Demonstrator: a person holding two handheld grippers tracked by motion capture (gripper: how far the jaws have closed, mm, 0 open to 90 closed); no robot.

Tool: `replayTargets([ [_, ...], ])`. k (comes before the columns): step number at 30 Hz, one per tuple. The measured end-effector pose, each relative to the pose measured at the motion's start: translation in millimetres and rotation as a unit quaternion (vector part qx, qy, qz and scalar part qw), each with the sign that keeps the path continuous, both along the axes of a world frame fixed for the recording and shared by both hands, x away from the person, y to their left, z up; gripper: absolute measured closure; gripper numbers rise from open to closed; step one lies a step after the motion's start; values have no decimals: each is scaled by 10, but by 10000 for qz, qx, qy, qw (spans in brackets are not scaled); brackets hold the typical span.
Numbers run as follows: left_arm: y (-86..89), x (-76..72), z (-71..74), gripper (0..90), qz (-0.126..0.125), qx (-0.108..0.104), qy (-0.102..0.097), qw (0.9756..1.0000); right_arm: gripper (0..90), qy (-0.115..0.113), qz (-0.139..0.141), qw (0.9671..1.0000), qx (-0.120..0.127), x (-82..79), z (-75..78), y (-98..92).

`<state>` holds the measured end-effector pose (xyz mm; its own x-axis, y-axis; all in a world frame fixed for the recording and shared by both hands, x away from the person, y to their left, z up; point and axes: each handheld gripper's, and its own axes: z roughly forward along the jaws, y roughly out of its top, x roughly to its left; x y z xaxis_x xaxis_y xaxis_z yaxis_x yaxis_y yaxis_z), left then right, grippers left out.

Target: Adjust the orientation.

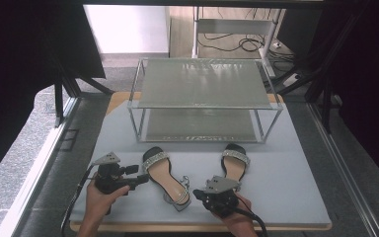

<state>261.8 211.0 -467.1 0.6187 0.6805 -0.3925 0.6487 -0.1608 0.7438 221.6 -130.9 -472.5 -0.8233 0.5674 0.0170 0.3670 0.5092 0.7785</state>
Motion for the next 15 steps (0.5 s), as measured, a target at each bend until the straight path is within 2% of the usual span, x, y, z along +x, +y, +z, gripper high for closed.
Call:
replayTargets([
  [3,-10,2,-4,341,-23,24,17,10000,900,50,41,9999,-139,-2,-67,65],
  [9,-17,-5,3,341,-43,25,5,10000,900,175,91,9995,-247,-1,-157,111],
  [15,-6,-11,17,341,-39,22,-4,10000,900,303,264,9991,-165,-52,-184,171],
])
